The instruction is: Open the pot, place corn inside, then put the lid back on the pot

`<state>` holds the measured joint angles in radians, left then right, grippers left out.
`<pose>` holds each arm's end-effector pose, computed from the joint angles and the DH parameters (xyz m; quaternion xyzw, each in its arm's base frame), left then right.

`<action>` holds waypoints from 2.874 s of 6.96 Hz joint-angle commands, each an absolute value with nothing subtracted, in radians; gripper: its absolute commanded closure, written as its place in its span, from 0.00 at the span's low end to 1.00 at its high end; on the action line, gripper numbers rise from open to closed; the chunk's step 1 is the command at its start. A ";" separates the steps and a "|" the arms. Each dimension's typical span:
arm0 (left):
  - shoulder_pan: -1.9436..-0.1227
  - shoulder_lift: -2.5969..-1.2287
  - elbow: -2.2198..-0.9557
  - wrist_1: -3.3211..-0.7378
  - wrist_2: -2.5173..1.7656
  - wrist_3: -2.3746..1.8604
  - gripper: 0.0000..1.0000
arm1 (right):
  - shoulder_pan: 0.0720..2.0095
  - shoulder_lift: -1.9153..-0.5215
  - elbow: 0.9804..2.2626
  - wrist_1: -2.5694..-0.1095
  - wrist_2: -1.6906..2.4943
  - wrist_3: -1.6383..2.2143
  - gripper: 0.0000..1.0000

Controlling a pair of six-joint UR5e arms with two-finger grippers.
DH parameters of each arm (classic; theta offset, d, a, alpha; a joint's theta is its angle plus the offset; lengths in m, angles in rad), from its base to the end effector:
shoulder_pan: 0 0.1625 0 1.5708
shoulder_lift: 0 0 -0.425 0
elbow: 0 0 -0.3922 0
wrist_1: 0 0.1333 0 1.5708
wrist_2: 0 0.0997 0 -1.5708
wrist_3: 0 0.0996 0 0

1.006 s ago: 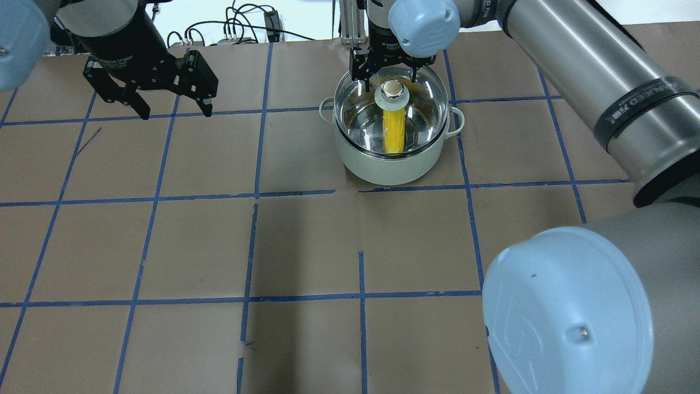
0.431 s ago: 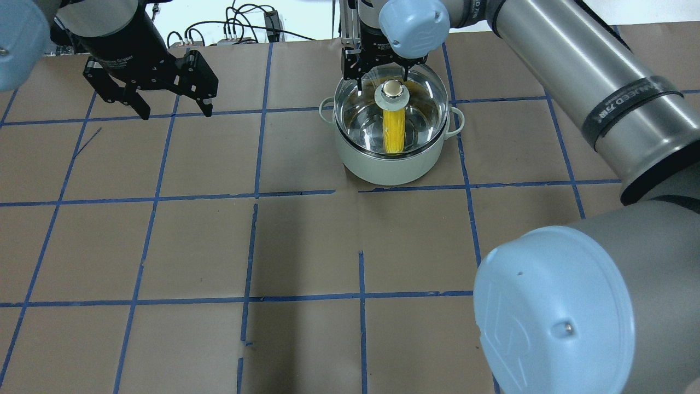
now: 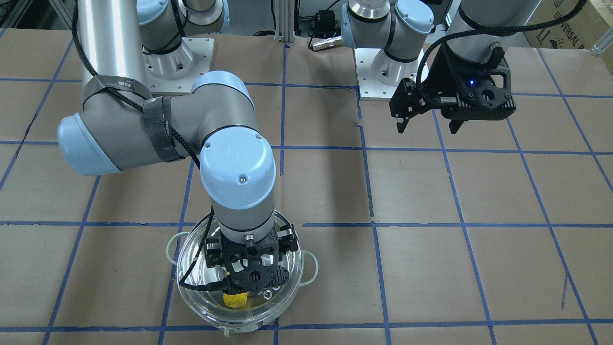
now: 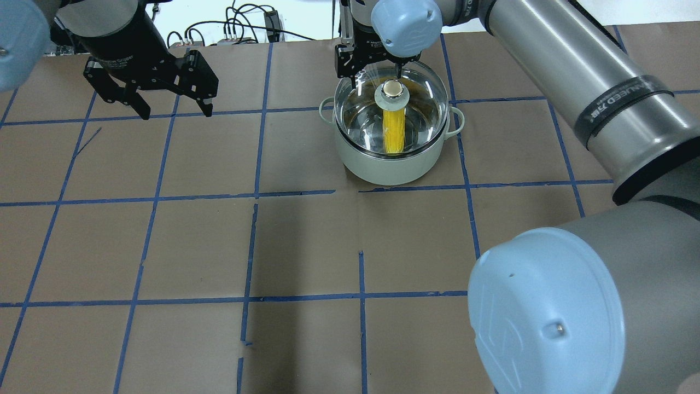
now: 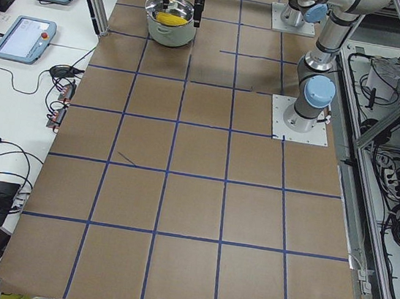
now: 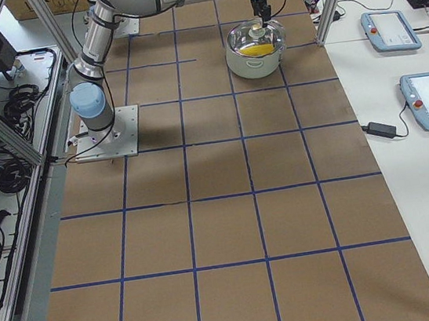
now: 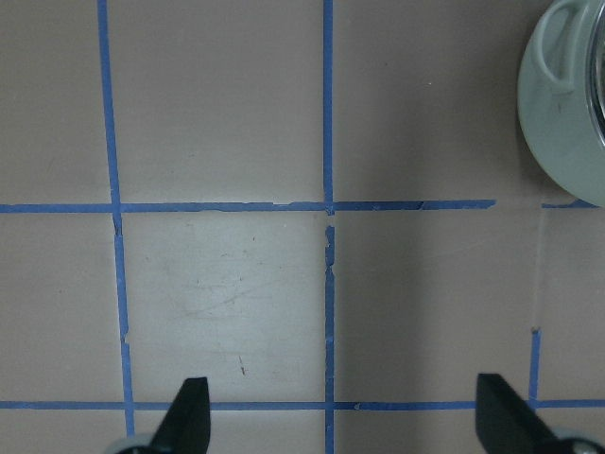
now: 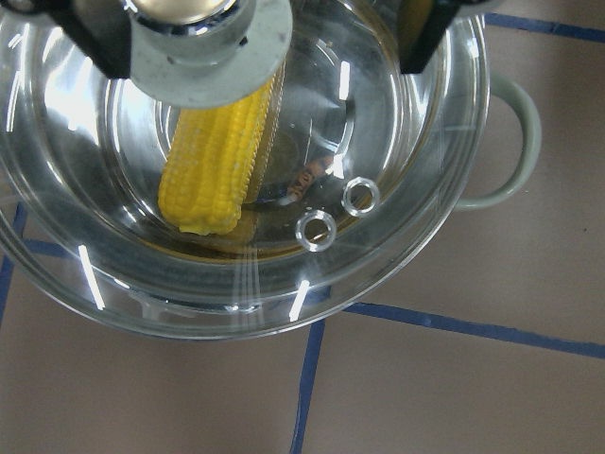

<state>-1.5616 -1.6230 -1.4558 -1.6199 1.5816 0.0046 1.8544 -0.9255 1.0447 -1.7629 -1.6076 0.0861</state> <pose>-0.1275 -0.5159 0.5133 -0.0023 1.0000 -0.0068 0.0055 0.3348 -0.6854 0.3634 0.0978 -0.9944 0.0392 0.0114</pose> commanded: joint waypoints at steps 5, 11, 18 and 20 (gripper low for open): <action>-1.562 -1.623 -1.456 -1.620 1.582 0.003 0.00 | 1.862 -0.923 1.052 -1.738 -1.609 0.100 0.01; -1.562 -1.621 -1.456 -1.620 1.582 0.003 0.00 | 1.775 -0.957 0.963 -1.660 -1.589 -0.018 0.00; -1.562 -1.621 -1.456 -1.620 1.582 0.003 0.00 | 1.593 -1.429 1.386 -1.632 -1.589 -0.032 0.00; -1.563 -1.621 -1.456 -1.620 1.582 0.003 0.00 | 1.565 -1.460 1.428 -1.620 -1.586 -0.038 0.00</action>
